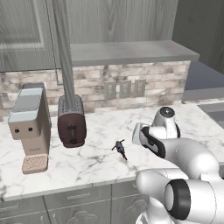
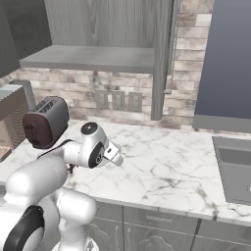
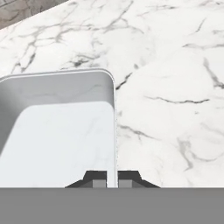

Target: Retrieve the tupperware from the cabinet, then place the raw meat into the tupperware to avoid contamination.

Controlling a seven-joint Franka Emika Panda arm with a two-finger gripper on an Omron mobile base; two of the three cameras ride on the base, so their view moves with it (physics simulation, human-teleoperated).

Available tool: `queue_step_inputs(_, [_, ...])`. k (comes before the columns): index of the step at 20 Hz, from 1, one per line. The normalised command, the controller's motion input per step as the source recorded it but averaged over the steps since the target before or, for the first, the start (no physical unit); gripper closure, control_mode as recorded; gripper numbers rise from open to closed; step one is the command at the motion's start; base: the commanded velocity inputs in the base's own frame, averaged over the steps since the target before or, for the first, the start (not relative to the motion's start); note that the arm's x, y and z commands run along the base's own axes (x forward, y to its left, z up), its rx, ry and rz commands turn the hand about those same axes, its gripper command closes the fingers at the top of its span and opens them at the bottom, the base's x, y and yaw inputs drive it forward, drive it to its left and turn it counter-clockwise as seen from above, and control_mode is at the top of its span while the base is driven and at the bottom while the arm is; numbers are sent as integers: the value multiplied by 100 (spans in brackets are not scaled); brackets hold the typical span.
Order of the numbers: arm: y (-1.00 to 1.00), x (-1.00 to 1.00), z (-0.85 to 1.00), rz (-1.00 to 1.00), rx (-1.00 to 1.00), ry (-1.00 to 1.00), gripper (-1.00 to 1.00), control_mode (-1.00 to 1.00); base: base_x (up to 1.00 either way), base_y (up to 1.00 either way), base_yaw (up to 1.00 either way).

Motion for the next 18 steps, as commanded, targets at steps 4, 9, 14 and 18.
queue_step_inputs(4, [-6,15,0,0,0,0,100,-100,0,0,0])
queue_step_inputs(9, [-6,18,-3,0,0,0,100,-100,0,0,0])
queue_step_inputs(14, [-1,14,-10,1,0,0,100,-100,0,0,0])
queue_step_inputs(18, [0,12,-16,1,-1,0,100,-100,0,0,0])
